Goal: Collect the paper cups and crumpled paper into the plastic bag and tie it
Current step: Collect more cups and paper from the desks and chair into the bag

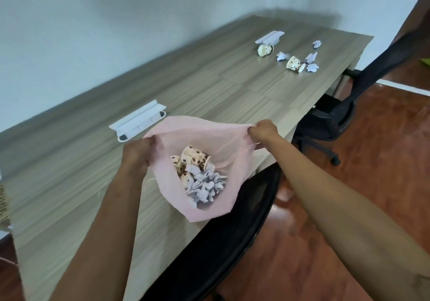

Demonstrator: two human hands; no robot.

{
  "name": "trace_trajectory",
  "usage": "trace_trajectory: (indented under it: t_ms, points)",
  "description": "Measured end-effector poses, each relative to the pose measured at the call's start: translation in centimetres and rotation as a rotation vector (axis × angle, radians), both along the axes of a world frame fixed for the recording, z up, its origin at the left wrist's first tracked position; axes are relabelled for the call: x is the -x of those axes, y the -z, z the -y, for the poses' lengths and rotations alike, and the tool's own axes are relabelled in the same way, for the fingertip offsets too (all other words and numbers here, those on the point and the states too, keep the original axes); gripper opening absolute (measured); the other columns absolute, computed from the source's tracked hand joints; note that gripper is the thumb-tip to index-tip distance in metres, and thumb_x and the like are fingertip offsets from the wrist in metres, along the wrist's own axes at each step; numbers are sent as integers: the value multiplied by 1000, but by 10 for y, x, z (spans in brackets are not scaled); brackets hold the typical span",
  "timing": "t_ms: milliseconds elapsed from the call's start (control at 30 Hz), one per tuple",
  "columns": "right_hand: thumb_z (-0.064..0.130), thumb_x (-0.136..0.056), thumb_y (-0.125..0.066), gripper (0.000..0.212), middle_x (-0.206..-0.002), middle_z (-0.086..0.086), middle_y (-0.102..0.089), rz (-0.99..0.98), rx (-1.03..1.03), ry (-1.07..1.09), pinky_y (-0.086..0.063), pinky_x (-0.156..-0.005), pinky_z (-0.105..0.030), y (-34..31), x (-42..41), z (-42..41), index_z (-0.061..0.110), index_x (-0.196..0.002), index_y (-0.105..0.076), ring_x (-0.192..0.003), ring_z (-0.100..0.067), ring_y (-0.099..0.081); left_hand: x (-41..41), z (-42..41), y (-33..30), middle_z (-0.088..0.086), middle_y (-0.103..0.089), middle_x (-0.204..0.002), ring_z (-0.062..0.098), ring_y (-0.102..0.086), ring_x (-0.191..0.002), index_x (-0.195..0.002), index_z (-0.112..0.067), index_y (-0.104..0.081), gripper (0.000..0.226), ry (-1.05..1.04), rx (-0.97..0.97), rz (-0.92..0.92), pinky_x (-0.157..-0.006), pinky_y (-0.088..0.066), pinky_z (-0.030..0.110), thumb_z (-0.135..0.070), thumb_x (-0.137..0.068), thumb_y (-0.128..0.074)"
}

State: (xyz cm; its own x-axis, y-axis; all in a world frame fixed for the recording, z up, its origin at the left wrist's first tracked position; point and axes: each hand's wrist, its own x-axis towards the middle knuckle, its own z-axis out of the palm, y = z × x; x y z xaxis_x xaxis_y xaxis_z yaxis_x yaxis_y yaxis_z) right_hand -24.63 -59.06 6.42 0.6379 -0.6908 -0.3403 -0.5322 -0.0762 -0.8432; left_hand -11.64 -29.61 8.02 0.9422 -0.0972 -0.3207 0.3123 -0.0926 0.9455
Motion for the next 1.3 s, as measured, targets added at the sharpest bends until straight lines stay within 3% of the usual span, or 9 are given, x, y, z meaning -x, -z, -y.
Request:
trace_trajectory:
  t_ms: [100,233,367,467,600,900,1100,1200,1300]
  points:
    - [0,-83,-53,10,-84,-13,-67,174,-133,18,-53,-48,-27,-24,2,54,5,-77,-59,-74,-28,-65,-13,48,-25,3,-67,-84,20,-64,-75,-96,-12,-66,16,79,227,-108,-75,-54,30,-16,-81,-62]
    - [0,-83,-55,9,-74,-10,-64,318,-216,74,-54,-54,-29,-47,4,126,6,-78,-60,-65,-25,-63,-12,122,-54,1,-62,-68,18,-63,-63,-77,-14,-60,15,188,373,-143,-68,-55,28,-13,-83,-47]
    - [5,-83,-54,7,-72,-8,-62,367,-182,158,-53,-57,-28,-57,5,198,8,-78,-58,-66,-23,-62,-7,208,-71,1,-57,-60,16,-58,-54,-74,-14,-54,14,249,433,-170,-62,-50,26,-17,-62,-49]
    - [11,-79,-54,8,-79,-9,-61,336,-125,240,-50,-61,-30,-50,2,254,9,-85,-60,-72,-25,-61,-16,277,-70,0,-59,-53,15,-59,-46,-61,-13,-62,16,305,412,-199,-52,-53,20,-16,-66,-47]
    - [15,-80,-53,15,-87,-11,-69,309,-107,254,-50,-66,-34,-33,-17,334,9,-84,-66,-82,-30,-68,-59,370,-41,-1,-63,-60,17,-62,-53,-77,-17,-57,19,278,366,-204,-54,-55,23,-17,-89,-42]
    - [9,-80,-52,13,-82,-11,-67,177,-86,174,-49,-61,-32,-14,-104,494,11,-81,-64,-73,-27,-65,-150,542,-7,0,-62,-81,18,-61,-66,-86,-18,-62,16,145,331,-202,-59,-54,25,-18,-71,-57]
    - [14,-72,-57,4,-83,-9,-63,153,-76,49,-47,-65,-35,-15,-165,575,17,-73,-59,-79,-26,-61,-188,614,-9,0,-58,-61,21,-52,-51,-72,-20,-58,11,57,237,-136,-46,-47,25,-16,-81,-52]
    - [10,-80,-57,12,-79,-7,-60,138,-71,-36,-46,-66,-35,-16,-203,612,17,-70,-55,-75,-24,-59,-209,641,-8,-1,-59,-62,18,-55,-50,-73,-20,-59,12,-29,243,-104,-44,-48,24,-14,-82,-53]
    - [15,-76,-58,4,-78,-9,-63,156,-77,-91,-45,-61,-36,-10,-242,648,16,-75,-62,-71,-25,-61,-226,669,-6,-4,-63,-63,14,-60,-51,-74,-18,-61,14,-132,290,-71,-45,-50,22,-14,-85,-55]
